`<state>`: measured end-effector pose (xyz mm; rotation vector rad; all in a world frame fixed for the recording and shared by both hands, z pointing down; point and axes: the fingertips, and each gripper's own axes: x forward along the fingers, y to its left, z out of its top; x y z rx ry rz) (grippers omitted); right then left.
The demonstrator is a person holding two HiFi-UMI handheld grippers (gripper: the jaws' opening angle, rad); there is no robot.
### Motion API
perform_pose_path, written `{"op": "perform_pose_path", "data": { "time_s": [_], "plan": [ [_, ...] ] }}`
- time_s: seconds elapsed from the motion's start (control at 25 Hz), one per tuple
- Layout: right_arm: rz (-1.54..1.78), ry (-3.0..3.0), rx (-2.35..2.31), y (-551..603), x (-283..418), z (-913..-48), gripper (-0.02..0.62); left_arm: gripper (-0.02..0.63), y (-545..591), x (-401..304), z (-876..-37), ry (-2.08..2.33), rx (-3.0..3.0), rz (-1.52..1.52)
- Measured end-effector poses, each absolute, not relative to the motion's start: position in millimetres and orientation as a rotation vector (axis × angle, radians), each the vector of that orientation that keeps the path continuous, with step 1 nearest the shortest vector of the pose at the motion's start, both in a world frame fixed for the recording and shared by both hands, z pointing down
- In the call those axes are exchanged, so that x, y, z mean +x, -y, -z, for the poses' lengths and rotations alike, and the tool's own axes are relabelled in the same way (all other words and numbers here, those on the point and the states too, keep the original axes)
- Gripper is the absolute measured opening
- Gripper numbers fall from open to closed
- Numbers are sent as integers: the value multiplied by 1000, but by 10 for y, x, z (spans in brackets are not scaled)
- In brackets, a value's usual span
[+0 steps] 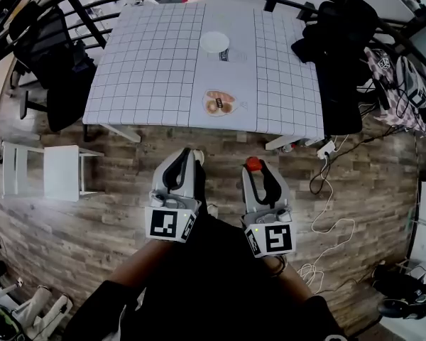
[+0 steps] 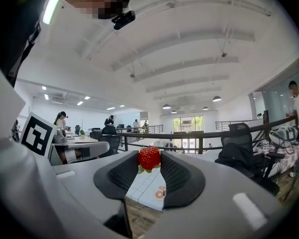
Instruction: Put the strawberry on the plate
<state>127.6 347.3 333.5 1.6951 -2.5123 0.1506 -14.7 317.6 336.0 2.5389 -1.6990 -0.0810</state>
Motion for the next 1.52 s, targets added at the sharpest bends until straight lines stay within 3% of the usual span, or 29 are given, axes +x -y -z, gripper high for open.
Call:
{"op": "perform_pose_path", "data": {
  "time_s": [0.44, 0.84, 1.52],
  "plan": [
    [-203, 2396, 1692, -1775, 1325, -3487, 137, 9, -1530, 31, -3490, 1589, 2577, 27],
    [-281, 2361, 1685, -542, 1099, -3610, 137, 9, -355, -249, -3510, 1533, 2564, 11],
    [-288, 2306, 1717, 421, 749, -3632, 137, 9, 639, -585, -3689, 1454, 2515, 15]
  ]
}}
